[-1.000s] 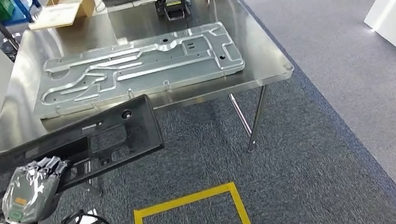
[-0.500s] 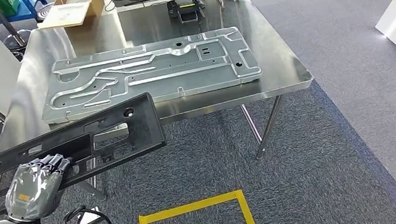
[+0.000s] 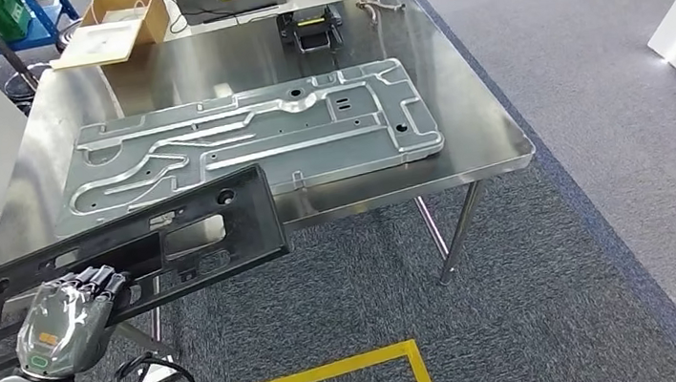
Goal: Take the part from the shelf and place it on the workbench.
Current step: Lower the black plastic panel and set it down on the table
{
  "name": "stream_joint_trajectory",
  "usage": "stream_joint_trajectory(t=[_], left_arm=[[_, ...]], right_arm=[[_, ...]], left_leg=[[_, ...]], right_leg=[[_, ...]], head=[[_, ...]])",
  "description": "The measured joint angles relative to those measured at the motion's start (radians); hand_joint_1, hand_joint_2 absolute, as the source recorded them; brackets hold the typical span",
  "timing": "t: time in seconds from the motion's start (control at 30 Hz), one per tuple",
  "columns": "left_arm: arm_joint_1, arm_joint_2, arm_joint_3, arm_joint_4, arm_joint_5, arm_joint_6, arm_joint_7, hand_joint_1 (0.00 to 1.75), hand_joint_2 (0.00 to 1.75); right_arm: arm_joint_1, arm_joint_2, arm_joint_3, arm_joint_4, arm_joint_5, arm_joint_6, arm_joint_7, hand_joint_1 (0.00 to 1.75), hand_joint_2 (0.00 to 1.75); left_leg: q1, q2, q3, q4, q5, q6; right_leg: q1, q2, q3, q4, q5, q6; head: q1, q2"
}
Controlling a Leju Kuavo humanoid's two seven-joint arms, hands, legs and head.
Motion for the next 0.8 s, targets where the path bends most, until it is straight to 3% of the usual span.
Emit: stream_joint_trajectory(t=[0.1,0.2,0.27,0.33,0.4,0.43,0.47,0.53,0.6,0.73,0.8], left_arm=[[-0.002,0.000,-0.002,0.002,-0.001,-0.001,-0.002,1.75,1.75],[-0.002,0.000,-0.003,0.002,-0.003,-0.001,-0.003,1.75,1.75],[-0.012,-0.001,-0.010,0.002,-0.005,-0.001,-0.008,1.75,1.75],[-0.027,-0.004,-0.019,0.002,-0.007,-0.002,-0.016,1.75,1.75],[-0.032,-0.006,-0.027,0.004,-0.007,-0.003,-0.021,1.75,1.75],[-0.034,-0.007,-0.033,0.006,-0.007,-0.004,-0.023,1.75,1.75],[-0.037,-0.007,-0.038,0.009,-0.007,-0.006,-0.026,1.75,1.75],[-0.048,-0.009,-0.050,0.013,-0.009,-0.009,-0.032,1.75,1.75],[-0.063,-0.010,-0.063,0.016,-0.014,-0.014,-0.037,1.75,1.75],[-0.084,-0.011,-0.085,0.019,-0.020,-0.023,-0.041,1.75,1.75],[-0.099,-0.010,-0.093,0.020,-0.021,-0.023,-0.041,1.75,1.75]], right_arm=[[-0.002,0.001,0.000,0.000,-0.001,0.000,0.000,0.00,1.75],[-0.003,0.001,0.000,0.000,-0.001,0.000,0.000,0.00,1.75],[-0.004,0.001,0.000,0.000,-0.001,0.000,0.001,0.00,1.75],[-0.005,0.001,0.000,0.000,-0.001,0.000,0.001,0.00,1.75],[-0.005,0.001,0.000,0.000,-0.001,0.002,0.000,0.00,1.75],[-0.004,0.001,0.000,0.000,-0.002,0.002,-0.001,0.00,1.75],[-0.004,0.000,-0.001,0.000,-0.002,0.003,-0.003,0.00,1.75],[-0.003,0.000,-0.001,0.000,-0.002,0.003,-0.003,0.00,1.75],[-0.001,0.000,-0.001,0.000,-0.002,0.003,-0.003,0.00,1.75],[0.000,0.001,-0.001,0.001,-0.002,0.003,-0.003,0.00,1.75],[0.000,0.002,-0.001,0.001,-0.001,0.004,-0.003,0.00,1.75]], left_leg=[[-0.008,0.005,0.006,-0.029,-0.028,0.006],[-0.009,0.004,0.010,-0.032,-0.015,0.012],[-0.005,0.002,0.036,-0.047,-0.001,0.032],[0.000,-0.001,0.060,-0.058,-0.001,0.050],[0.000,-0.001,0.069,-0.058,-0.012,0.052],[0.000,-0.001,0.077,-0.058,-0.020,0.051],[0.001,-0.002,0.088,-0.058,-0.029,0.048],[0.003,-0.003,0.113,-0.058,-0.050,0.039],[0.002,-0.005,0.130,-0.057,-0.069,0.027],[0.003,-0.005,0.142,-0.028,-0.076,0.002],[0.006,-0.004,0.107,0.044,-0.095,-0.004]], right_leg=[[0.000,0.000,0.003,-0.001,-0.007,0.008],[0.000,0.000,0.007,-0.001,-0.009,0.014],[0.000,-0.001,-0.006,0.050,-0.025,0.026],[-0.001,-0.001,-0.071,0.167,-0.068,0.037],[-0.004,-0.001,-0.155,0.267,-0.102,0.044],[-0.005,-0.002,-0.180,0.279,-0.097,0.047],[-0.007,-0.002,-0.186,0.256,-0.072,0.049],[-0.010,-0.004,-0.158,0.134,0.024,0.049],[-0.007,-0.007,-0.132,0.043,0.075,0.041],[-0.005,-0.001,-0.106,0.021,0.068,0.010],[-0.007,-0.001,-0.083,0.015,0.056,-0.004]], head=[[0.000,0.000],[0.000,0.000],[0.000,0.000],[0.000,0.000],[0.000,0.000],[0.000,0.000],[0.000,0.000],[0.000,0.000],[0.000,0.000],[0.000,0.000],[0.000,0.000]])
